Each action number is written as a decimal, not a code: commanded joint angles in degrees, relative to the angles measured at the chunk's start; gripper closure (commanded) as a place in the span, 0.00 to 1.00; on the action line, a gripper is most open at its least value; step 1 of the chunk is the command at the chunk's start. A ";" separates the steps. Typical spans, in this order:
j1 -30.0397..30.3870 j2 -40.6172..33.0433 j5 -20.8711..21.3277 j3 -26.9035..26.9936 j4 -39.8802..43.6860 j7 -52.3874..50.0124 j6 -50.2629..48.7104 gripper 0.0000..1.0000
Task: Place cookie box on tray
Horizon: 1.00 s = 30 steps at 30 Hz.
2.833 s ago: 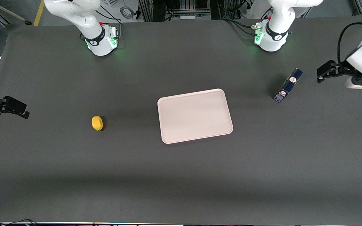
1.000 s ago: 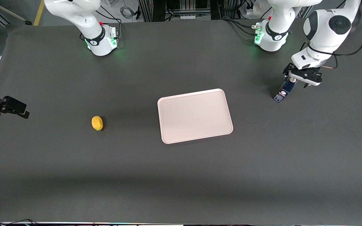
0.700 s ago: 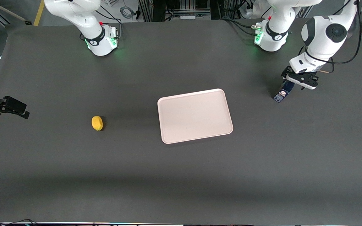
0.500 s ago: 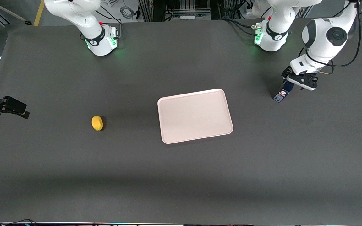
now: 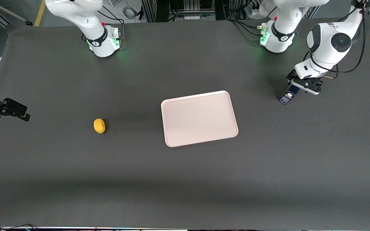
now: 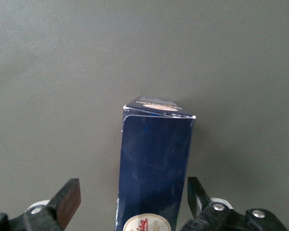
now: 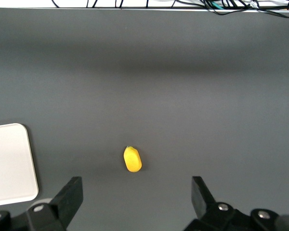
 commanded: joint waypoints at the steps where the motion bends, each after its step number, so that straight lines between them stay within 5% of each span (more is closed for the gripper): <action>1: -0.40 -1.98 -0.24 0.35 -4.51 0.92 3.70 0.04; 10: -0.40 -1.54 -0.24 0.35 -4.51 0.83 3.70 0.33; 19: -0.40 -1.27 -0.24 0.35 -4.51 0.83 3.79 0.48; 30: -0.22 -1.01 -0.24 0.35 -4.42 0.74 3.70 0.89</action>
